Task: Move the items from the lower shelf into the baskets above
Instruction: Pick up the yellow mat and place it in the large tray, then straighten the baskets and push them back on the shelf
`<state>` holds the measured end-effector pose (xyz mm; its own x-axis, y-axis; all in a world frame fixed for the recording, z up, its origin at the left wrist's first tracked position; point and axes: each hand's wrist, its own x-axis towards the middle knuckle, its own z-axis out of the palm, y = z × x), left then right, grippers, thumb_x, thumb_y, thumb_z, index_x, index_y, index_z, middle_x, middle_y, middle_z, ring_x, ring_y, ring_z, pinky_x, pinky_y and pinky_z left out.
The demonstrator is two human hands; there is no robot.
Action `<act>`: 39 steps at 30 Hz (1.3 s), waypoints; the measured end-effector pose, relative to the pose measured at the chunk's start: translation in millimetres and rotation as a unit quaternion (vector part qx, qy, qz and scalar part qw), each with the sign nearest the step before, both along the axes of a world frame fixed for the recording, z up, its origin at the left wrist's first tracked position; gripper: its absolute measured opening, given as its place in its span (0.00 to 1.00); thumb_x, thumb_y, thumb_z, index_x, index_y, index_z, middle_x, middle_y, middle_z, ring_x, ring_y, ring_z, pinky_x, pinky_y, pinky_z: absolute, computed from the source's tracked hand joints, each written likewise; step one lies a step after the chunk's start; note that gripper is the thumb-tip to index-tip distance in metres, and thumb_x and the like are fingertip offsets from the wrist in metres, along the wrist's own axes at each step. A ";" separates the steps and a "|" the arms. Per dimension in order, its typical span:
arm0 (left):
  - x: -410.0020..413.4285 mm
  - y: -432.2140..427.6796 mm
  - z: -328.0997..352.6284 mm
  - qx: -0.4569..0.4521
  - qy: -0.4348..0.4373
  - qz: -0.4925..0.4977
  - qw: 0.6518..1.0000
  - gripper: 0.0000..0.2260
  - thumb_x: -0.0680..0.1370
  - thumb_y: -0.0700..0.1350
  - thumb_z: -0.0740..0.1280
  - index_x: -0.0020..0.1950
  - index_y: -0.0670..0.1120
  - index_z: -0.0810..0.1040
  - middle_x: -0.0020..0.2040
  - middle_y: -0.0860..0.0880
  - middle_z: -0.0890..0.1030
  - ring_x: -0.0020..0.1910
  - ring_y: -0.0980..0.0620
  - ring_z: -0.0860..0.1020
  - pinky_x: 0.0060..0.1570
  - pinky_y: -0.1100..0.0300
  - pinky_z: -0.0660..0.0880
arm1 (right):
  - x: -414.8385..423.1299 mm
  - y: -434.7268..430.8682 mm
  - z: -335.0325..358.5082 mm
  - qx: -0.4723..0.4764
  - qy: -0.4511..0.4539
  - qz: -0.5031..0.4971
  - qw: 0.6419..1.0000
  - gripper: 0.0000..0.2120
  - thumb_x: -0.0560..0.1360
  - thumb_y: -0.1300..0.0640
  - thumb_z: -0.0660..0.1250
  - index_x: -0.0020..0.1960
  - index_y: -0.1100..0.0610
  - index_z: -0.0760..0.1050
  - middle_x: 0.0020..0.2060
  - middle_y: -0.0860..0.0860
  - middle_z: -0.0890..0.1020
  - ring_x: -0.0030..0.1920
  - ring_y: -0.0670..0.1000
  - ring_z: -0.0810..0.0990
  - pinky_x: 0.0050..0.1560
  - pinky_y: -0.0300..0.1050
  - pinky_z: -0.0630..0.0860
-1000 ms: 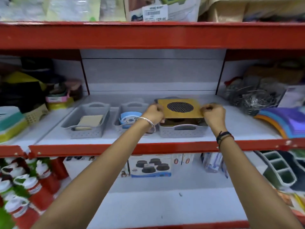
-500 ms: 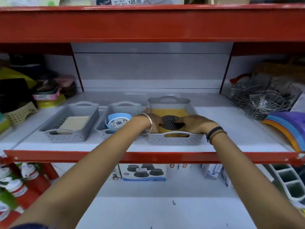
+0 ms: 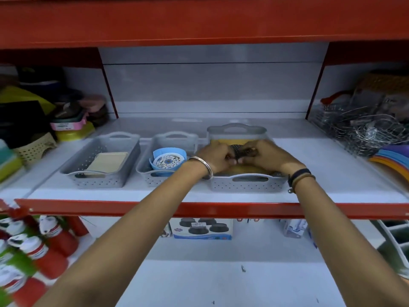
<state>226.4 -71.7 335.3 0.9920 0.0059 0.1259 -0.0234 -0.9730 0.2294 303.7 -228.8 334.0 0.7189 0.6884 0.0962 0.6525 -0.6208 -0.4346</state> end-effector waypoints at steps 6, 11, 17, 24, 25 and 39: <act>-45.0 94.2 49.8 -0.003 0.020 0.053 0.998 0.22 0.73 0.46 0.67 0.67 0.47 0.71 0.68 0.46 0.73 0.66 0.45 0.72 0.64 0.57 0.67 | -45.2 51.0 34.8 0.117 -0.020 0.037 0.992 0.17 0.75 0.51 0.67 0.62 0.53 0.75 0.57 0.48 0.80 0.54 0.46 0.78 0.58 0.40 0.72; -72.2 139.6 58.2 0.057 0.237 0.097 0.965 0.35 0.69 0.50 0.72 0.73 0.47 0.62 0.69 0.43 0.69 0.70 0.46 0.66 0.69 0.52 0.63 | -59.4 115.3 30.4 -0.047 0.000 0.097 0.994 0.35 0.68 0.43 0.72 0.70 0.54 0.65 0.69 0.51 0.71 0.67 0.53 0.71 0.67 0.49 0.68; -64.8 157.3 41.3 0.029 0.192 0.023 0.981 0.28 0.60 0.55 0.73 0.59 0.54 0.73 0.56 0.52 0.79 0.53 0.49 0.77 0.55 0.53 0.75 | -56.4 153.1 20.7 -0.122 -0.023 0.089 0.988 0.27 0.62 0.40 0.72 0.58 0.46 0.75 0.54 0.48 0.82 0.50 0.52 0.80 0.52 0.48 0.78; -52.5 160.6 30.4 0.030 0.155 0.003 0.987 0.21 0.65 0.56 0.73 0.56 0.52 0.77 0.52 0.50 0.82 0.48 0.49 0.79 0.47 0.57 0.76 | -52.2 146.2 28.1 -0.111 0.033 0.102 0.988 0.23 0.63 0.47 0.75 0.57 0.46 0.77 0.51 0.45 0.84 0.49 0.48 0.81 0.52 0.44 0.77; -51.8 161.3 30.2 0.030 0.156 0.004 0.987 0.21 0.65 0.56 0.73 0.56 0.51 0.77 0.52 0.50 0.82 0.48 0.49 0.79 0.47 0.58 0.75 | -52.5 146.7 28.1 -0.109 0.035 0.101 0.988 0.23 0.63 0.48 0.75 0.58 0.47 0.77 0.52 0.46 0.84 0.50 0.48 0.81 0.53 0.45 0.77; -128.5 266.4 60.0 0.068 0.226 0.124 0.964 0.37 0.71 0.54 0.71 0.75 0.48 0.57 0.74 0.51 0.65 0.72 0.48 0.64 0.69 0.57 0.60 | -111.5 227.8 45.3 0.042 -0.020 0.153 0.987 0.26 0.72 0.49 0.70 0.67 0.56 0.70 0.66 0.52 0.75 0.64 0.50 0.74 0.65 0.43 0.69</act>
